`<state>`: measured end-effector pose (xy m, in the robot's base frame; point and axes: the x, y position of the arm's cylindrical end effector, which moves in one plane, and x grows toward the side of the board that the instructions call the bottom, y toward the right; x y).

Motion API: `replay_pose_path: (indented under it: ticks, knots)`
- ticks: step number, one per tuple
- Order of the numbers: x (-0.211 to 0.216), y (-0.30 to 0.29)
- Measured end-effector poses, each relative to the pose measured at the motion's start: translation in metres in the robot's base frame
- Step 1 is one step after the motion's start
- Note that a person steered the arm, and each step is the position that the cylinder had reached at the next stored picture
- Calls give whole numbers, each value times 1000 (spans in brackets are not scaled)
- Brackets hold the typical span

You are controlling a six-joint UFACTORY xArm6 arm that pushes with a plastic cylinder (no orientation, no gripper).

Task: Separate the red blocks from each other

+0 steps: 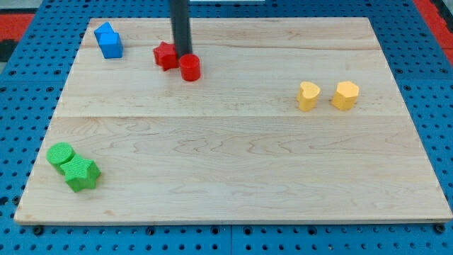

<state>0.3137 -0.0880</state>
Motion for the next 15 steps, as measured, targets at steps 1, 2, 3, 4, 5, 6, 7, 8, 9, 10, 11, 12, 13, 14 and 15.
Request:
replay_pose_path:
  ticks: [1, 2, 3, 4, 5, 6, 7, 8, 9, 10, 11, 12, 13, 14, 15]
  knots:
    - [5, 62]
    - [19, 18]
    - [20, -26]
    - [44, 28]
    - [50, 68]
    - [57, 0]
    - [75, 52]
    - [80, 90]
    - [95, 34]
    - [127, 84]
    - [123, 94]
    - [117, 96]
    - [117, 108]
    - [118, 83]
    - [104, 41]
